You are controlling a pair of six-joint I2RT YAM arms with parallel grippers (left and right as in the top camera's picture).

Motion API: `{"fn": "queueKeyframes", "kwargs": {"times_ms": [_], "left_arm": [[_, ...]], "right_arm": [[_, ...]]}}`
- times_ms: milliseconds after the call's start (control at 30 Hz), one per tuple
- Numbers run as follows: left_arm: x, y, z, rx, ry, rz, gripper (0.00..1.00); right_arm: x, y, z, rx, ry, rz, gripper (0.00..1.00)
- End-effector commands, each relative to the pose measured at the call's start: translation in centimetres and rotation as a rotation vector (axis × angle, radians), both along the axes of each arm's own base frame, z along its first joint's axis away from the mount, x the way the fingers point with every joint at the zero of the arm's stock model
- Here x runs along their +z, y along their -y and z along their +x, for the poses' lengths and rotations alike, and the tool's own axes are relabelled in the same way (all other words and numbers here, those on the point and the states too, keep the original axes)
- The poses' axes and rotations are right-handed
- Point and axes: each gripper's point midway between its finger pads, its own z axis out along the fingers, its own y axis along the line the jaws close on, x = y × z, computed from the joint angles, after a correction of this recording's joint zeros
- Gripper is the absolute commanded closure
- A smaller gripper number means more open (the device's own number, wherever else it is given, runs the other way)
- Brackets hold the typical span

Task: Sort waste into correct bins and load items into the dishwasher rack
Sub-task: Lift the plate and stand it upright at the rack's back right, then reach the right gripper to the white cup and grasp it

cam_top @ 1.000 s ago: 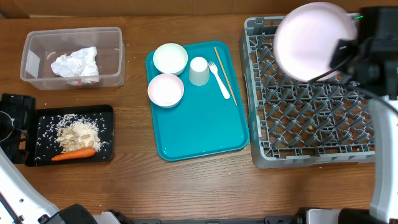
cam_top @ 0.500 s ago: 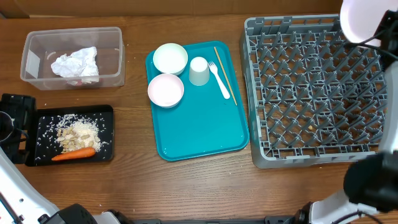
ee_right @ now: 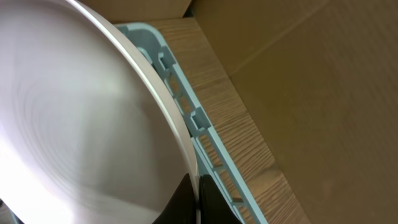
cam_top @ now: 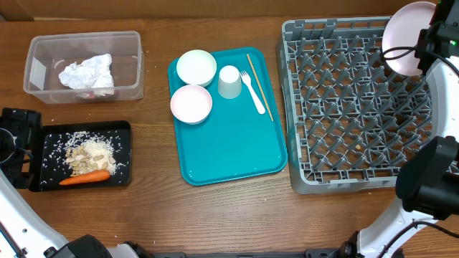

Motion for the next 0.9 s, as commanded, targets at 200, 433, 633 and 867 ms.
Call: {"fn": "queueKeyframes", "kwargs": {"times_ms": [200, 433, 633, 867], "left_arm": [[-0.1, 0.0, -0.1, 0.009, -0.005, 0.0, 0.0], [-0.1, 0.0, 0.0, 0.009, -0.005, 0.0, 0.0], [-0.1, 0.0, 0.0, 0.009, -0.005, 0.0, 0.0], [-0.1, 0.0, 0.0, 0.009, -0.005, 0.0, 0.0]], "right_arm": [[-0.8, -1.7, 0.6, 0.031, -0.035, -0.018, 0.95], [-0.5, -7.2, 2.1, 0.072, 0.022, 0.04, 0.11], [2.1, -15.2, 2.3, 0.2, 0.097, 0.155, 0.0], [0.4, -38.5, -2.5, 0.869, -0.104, 0.761, 0.0]]}}
